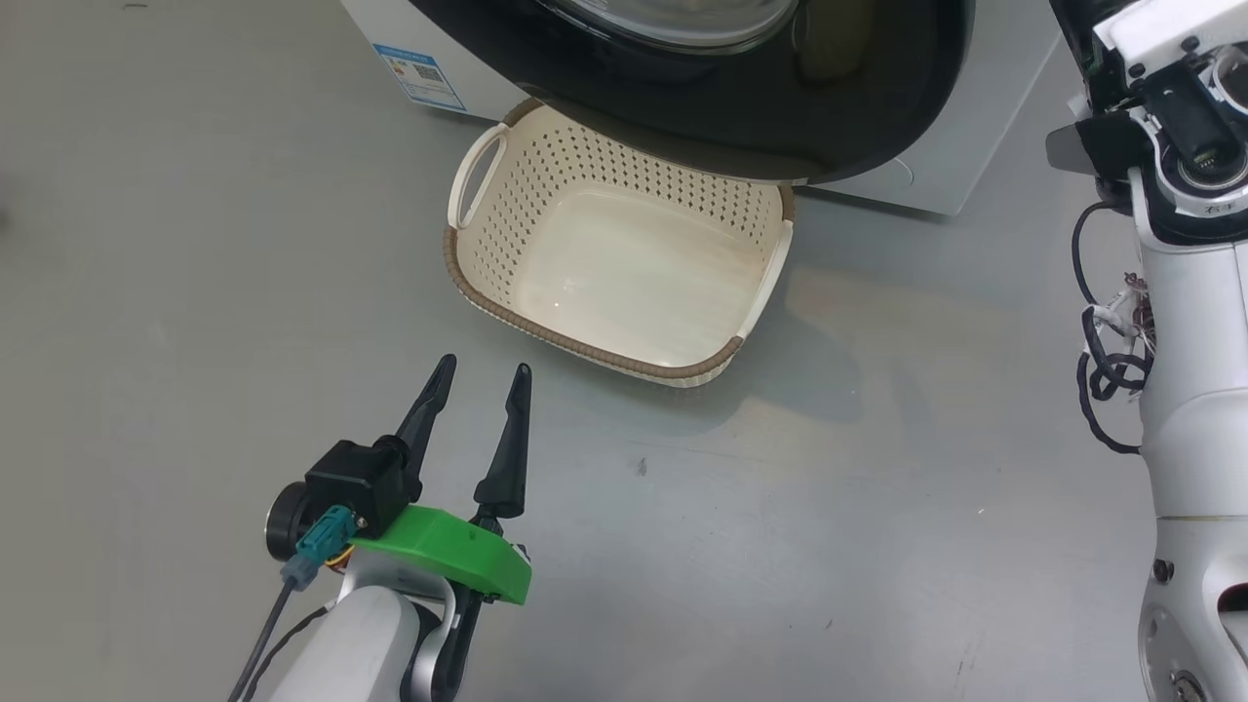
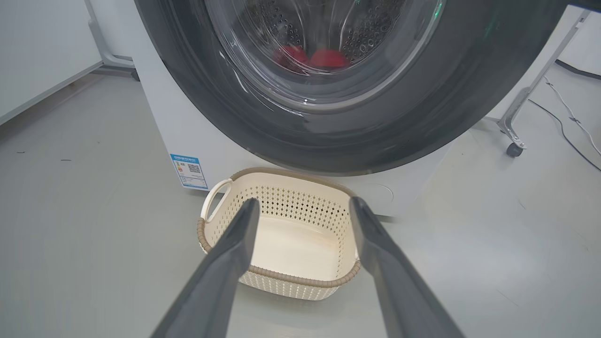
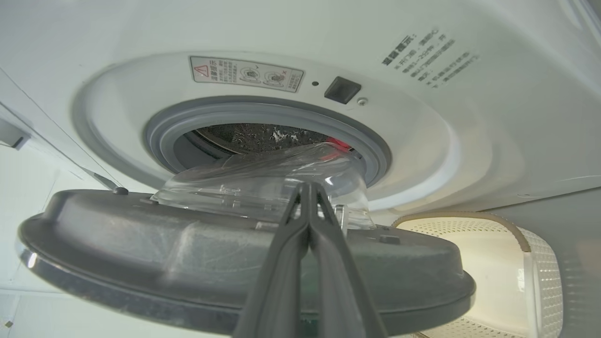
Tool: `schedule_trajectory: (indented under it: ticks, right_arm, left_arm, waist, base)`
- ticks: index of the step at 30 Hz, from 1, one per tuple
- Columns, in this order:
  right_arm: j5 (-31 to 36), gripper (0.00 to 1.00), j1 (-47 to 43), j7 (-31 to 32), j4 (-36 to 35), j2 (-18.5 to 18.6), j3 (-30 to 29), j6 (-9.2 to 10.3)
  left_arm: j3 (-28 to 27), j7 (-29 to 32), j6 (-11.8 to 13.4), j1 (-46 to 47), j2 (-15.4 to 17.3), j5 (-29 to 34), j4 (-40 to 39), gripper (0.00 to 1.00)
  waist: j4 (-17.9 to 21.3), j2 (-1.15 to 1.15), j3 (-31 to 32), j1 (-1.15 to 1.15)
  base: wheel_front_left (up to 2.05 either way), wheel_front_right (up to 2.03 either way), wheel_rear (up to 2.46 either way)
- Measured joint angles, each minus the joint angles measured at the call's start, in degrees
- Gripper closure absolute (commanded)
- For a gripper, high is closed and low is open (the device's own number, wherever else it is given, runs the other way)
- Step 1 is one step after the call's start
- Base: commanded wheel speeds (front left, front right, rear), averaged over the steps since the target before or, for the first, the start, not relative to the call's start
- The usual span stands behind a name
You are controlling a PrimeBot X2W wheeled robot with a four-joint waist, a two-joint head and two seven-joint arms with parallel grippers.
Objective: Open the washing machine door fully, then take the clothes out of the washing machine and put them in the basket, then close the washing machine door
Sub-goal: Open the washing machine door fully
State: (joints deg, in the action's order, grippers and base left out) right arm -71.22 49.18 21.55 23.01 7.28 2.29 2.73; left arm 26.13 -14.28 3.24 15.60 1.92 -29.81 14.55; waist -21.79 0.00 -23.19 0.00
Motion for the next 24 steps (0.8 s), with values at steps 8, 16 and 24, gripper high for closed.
schedule_trajectory:
  ticks: [8, 16, 24]
  right_arm:
    - [-4.87, 1.0, 2.64, 5.0, 3.04, -0.9, -1.27, 2.05]
    - [-8.26, 1.0, 4.43, 8.84, 5.23, -0.99, -2.31, 3.02]
    - [-10.7, 1.0, 4.79, 12.25, 7.53, -1.11, -2.53, 3.5]
  left_arm:
    - [0.29, 0.0, 0.09, 0.53, -0.01, -0.25, -0.04, 0.0]
    - [0.71, 0.0, 0.49, 0.85, -0.04, -0.35, 0.12, 0.0]
    - [0.82, 0.0, 0.51, 0.89, -0.05, -0.35, 0.4, 0.0]
  waist:
    - [-0.5, 0.0, -0.63, 0.0]
    - [-0.92, 0.0, -0.57, 0.0]
    - [-1.12, 0.0, -0.2, 0.0]
  base:
    - [0.0, 0.0, 0.0]
    - [0.0, 0.0, 0.0]
    - [0.0, 0.0, 0.0]
